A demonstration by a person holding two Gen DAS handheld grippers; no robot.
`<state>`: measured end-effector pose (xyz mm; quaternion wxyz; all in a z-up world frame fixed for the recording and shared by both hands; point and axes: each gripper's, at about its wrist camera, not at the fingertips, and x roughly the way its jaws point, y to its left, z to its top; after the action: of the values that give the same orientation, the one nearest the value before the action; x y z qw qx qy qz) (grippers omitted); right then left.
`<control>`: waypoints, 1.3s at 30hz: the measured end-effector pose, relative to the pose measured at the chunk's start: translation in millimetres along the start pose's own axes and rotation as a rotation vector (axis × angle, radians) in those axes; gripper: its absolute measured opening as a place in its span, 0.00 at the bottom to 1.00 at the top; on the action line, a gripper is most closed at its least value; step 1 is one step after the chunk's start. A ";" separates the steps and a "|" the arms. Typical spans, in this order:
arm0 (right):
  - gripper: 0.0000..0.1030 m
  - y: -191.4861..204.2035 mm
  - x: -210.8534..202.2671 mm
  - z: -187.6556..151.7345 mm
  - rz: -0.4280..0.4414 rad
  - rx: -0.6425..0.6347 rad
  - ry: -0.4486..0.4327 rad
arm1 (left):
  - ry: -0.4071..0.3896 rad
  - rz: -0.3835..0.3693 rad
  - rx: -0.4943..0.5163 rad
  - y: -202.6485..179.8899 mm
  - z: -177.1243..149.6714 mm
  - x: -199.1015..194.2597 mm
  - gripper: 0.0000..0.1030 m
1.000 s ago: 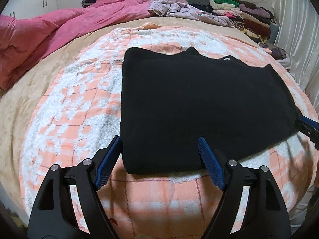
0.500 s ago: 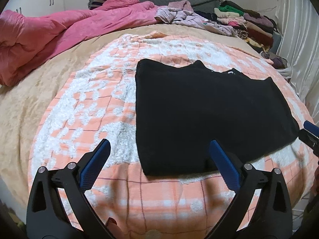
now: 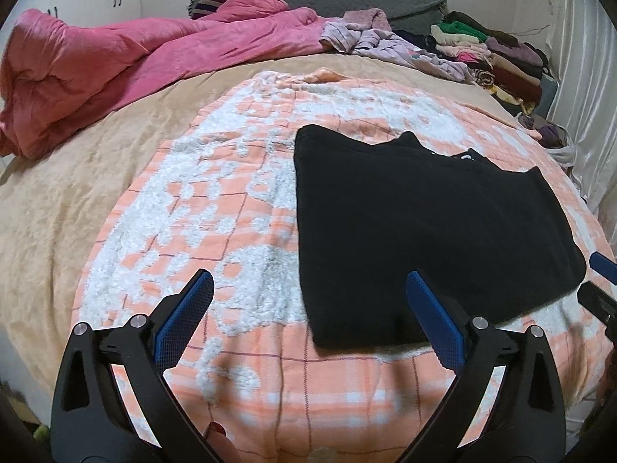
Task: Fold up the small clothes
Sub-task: 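Move both open tools toward the side edge of the folded shirt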
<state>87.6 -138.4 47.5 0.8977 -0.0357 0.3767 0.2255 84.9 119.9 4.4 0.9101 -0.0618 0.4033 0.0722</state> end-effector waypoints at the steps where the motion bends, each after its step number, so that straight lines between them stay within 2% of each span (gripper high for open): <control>1: 0.94 3.9 1.5 0.0 0.004 -0.004 0.000 | -0.001 0.002 -0.002 1.3 0.3 0.2 0.91; 24: 0.94 97.9 58.9 -10.0 0.092 -0.214 0.072 | 0.001 0.048 -0.105 44.9 14.1 20.7 0.91; 33: 0.94 121.0 72.1 -13.4 0.087 -0.302 0.076 | 0.005 0.056 -0.174 70.5 17.9 27.4 0.91; 39: 0.94 134.3 86.6 -14.8 0.056 -0.362 0.087 | 0.005 0.059 -0.174 71.9 18.0 29.5 0.91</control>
<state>73.0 11.2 -8.8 0.8529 -0.1959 0.3692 0.3128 104.5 195.9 -9.4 0.8976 -0.1290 0.3996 0.1337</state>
